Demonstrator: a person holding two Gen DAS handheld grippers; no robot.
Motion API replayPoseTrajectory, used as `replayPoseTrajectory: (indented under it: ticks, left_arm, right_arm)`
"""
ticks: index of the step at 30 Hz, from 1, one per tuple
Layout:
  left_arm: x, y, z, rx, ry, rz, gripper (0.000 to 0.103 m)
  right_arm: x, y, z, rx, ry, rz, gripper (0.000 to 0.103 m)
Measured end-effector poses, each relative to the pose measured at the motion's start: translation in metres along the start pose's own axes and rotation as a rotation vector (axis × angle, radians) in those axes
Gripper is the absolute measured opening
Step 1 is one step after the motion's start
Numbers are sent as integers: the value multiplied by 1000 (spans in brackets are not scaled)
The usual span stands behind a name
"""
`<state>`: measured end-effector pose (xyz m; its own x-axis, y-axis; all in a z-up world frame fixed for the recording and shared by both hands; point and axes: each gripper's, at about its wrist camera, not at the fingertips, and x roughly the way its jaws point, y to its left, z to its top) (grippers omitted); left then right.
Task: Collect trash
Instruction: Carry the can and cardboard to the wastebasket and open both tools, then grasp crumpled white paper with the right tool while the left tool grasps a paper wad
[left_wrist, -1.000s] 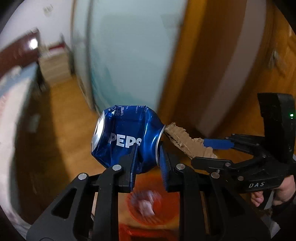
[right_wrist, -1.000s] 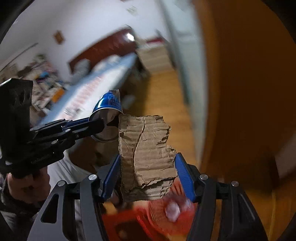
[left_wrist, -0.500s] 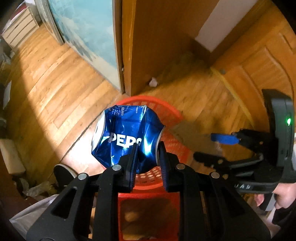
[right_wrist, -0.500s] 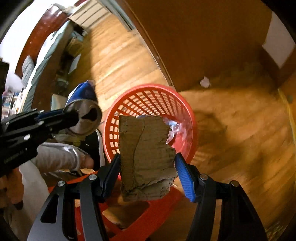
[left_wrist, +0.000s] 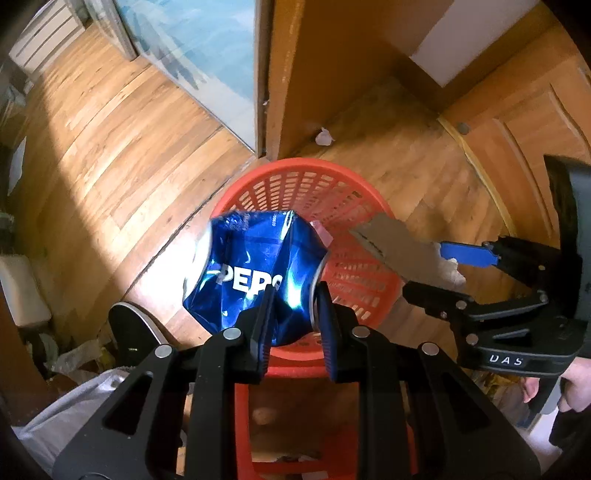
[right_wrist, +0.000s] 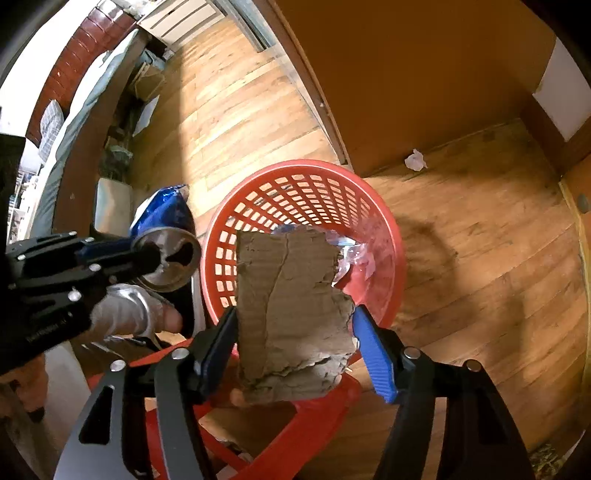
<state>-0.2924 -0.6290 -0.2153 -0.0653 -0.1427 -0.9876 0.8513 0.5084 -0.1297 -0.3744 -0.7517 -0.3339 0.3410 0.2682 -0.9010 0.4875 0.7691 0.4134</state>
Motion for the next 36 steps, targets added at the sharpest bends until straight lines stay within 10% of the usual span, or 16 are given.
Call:
replayPoseTrajectory:
  ticks: [5,24,29,36]
  left_arm:
    - [-6,2,-2,-16,-26,14,55]
    - [-100,52,-17,-162,-297,-24,59]
    - [-183,126,-46,-332,-531,-5,67]
    - [-303,306,-157,-704,-847,246,82]
  right_arm:
    - [-3,1,-1,-30,9,-47,85]
    - [-50,82,45,-163,-63,-41,87]
    - [-62,157,71,-297,-78,43,96]
    - [-79,356,112,-649,-147,187,96]
